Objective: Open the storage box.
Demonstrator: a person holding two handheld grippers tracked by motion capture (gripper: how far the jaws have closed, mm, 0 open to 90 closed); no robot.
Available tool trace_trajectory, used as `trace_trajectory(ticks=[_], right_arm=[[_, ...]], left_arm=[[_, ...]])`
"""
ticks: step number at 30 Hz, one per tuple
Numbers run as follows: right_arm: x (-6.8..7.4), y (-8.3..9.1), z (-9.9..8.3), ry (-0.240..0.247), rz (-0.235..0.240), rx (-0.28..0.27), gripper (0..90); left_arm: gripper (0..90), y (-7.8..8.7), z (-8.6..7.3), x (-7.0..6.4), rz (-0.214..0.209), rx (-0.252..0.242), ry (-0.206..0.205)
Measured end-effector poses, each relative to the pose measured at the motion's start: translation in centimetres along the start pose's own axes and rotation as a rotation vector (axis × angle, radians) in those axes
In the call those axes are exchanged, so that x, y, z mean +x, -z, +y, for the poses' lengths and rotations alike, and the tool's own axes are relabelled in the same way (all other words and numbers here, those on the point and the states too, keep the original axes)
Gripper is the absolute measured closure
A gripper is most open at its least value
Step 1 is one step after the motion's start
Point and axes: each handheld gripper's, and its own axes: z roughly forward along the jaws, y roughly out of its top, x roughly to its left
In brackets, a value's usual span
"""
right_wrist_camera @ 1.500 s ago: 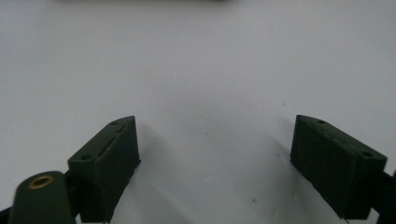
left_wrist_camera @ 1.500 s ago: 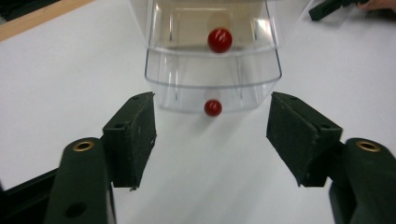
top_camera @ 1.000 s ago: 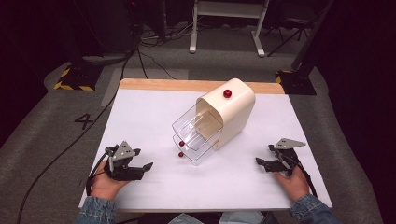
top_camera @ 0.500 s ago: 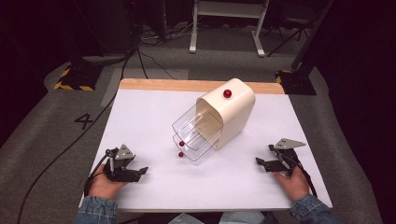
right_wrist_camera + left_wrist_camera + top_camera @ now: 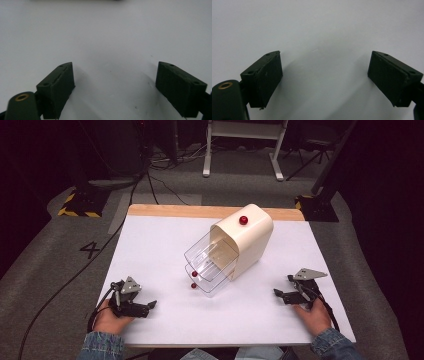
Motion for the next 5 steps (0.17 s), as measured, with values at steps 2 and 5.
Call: trace_trajectory(ticks=[2, 5], right_arm=[[0.00, 0.00, 0.00, -0.001, 0.000, 0.000, 15.4], [-0.01, -0.01, 0.00, -0.001, 0.001, 0.000, 15.4]], left_arm=[[12.5, -0.01, 0.00, -0.02, 0.001, 0.000, 0.001], [12.5, 0.00, -0.02, -0.03, 0.002, -0.001, -0.001]])
